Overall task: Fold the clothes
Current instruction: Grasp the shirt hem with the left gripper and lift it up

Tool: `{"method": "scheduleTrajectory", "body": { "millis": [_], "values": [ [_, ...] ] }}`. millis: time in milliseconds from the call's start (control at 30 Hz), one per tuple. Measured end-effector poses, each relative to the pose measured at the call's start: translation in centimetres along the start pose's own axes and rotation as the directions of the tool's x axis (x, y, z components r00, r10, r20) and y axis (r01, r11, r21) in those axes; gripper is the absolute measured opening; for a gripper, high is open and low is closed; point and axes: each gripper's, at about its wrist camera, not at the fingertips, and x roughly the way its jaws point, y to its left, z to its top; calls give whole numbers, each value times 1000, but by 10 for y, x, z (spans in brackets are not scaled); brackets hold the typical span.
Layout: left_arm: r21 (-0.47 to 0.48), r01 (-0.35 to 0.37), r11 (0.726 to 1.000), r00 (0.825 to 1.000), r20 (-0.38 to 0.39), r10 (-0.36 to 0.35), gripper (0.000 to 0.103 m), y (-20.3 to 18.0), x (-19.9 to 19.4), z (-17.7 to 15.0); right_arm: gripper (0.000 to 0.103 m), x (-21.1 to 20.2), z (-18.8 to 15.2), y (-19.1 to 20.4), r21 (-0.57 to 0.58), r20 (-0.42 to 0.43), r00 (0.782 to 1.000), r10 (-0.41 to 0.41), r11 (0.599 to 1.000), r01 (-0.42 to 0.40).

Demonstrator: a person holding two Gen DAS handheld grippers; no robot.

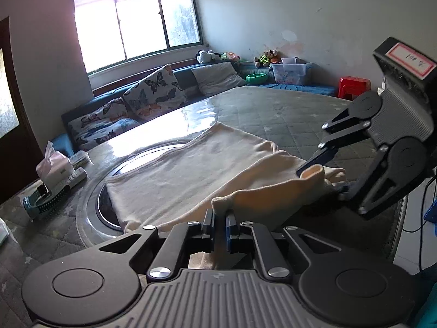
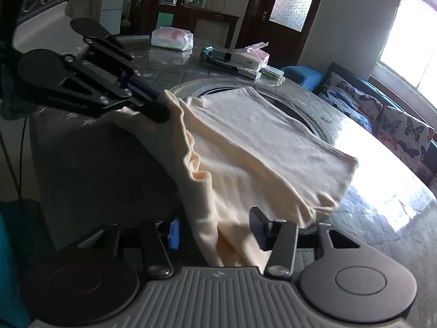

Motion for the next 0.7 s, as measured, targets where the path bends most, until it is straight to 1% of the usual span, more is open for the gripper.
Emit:
{"method": "scheduleTrajectory", "body": {
  "millis": [33,67,100,133,167,267,333,367,400,567,667,700],
  "values": [
    [2,-4,1000,1000,-1,4,9,0,-1,-2,37,2,1,-1,5,-1,1000,9,1000,-9],
    [5,-8,1000,1000,-3,8,11,-1,-2,-4,30,4,3,-2,10,-2,1000,19,1000,-19],
    [7,-11,1000,1000,-4,11,12,-1,-4,-6,27,5,5,-5,21,-3,1000,29,999,-29],
    [9,-15,1000,1000,-5,15,12,-1,-5,-7,21,5,6,-7,34,-4,999,39,999,-39],
    [12,-19,1000,1000,-7,19,15,-1,-6,-9,18,5,9,-10,46,-1,999,44,998,-44],
    [63,-63,996,998,-7,63,15,-6,-14,-20,14,2,15,-17,81,15,999,51,995,-52],
    [78,-75,994,997,-12,76,20,-7,-18,-26,14,0,20,-23,104,26,998,55,993,-58],
    [86,-81,993,997,-12,82,26,-7,-20,-28,13,0,22,-25,115,32,998,57,991,-61],
    [100,-90,991,996,-9,91,28,-8,-22,-31,13,-1,24,-28,127,37,998,59,990,-64],
    [144,-97,985,995,-23,101,28,-10,-24,-43,12,-5,30,-35,167,59,997,56,984,-66],
    [180,-120,976,992,-26,126,28,-13,-21,-49,11,-6,28,-33,177,68,996,49,982,-60],
    [186,-121,975,992,-25,128,25,-13,-20,-50,11,-7,27,-33,180,71,996,46,982,-58]
  ]
}}
